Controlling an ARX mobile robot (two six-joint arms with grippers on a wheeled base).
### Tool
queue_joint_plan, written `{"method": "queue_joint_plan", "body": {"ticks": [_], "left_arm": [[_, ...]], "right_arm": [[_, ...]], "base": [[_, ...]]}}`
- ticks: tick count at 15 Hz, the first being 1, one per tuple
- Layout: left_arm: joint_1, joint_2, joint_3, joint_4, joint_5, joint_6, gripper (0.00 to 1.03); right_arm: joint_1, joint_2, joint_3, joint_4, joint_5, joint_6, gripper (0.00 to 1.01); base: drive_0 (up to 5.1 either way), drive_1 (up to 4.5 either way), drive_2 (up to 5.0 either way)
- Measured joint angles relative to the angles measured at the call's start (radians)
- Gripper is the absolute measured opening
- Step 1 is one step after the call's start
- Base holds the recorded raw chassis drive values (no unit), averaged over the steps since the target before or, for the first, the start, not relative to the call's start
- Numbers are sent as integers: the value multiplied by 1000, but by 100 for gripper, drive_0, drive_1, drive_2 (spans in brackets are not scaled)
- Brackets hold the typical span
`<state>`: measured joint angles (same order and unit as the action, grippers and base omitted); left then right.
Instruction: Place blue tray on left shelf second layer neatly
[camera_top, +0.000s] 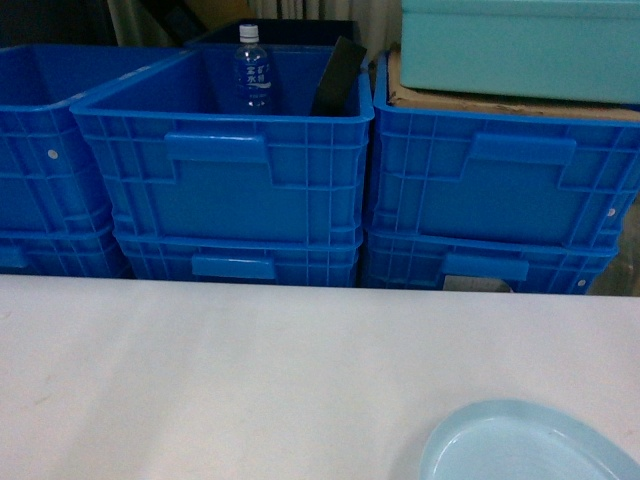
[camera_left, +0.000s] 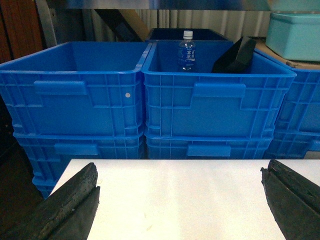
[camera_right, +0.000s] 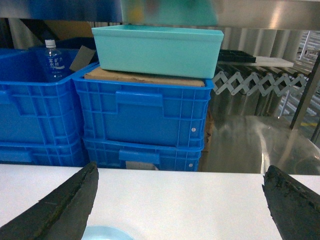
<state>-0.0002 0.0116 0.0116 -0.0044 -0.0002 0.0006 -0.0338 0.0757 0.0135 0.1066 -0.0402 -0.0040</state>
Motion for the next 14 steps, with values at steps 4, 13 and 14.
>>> {"method": "queue_joint_plan", "body": {"ticks": [4, 13, 14], "left_arm": [[0, 0, 0, 0, 0, 0, 98], [0, 0, 0, 0, 0, 0, 98], [0, 0, 0, 0, 0, 0, 98]], "right_arm": [[-87, 187, 8, 161, -130, 5, 98], [-144, 840, 266, 330, -368, -104, 98], [-136, 873, 274, 308, -367, -122, 98]], "base": [[0, 0, 0], [0, 0, 0], [0, 0, 0]]}}
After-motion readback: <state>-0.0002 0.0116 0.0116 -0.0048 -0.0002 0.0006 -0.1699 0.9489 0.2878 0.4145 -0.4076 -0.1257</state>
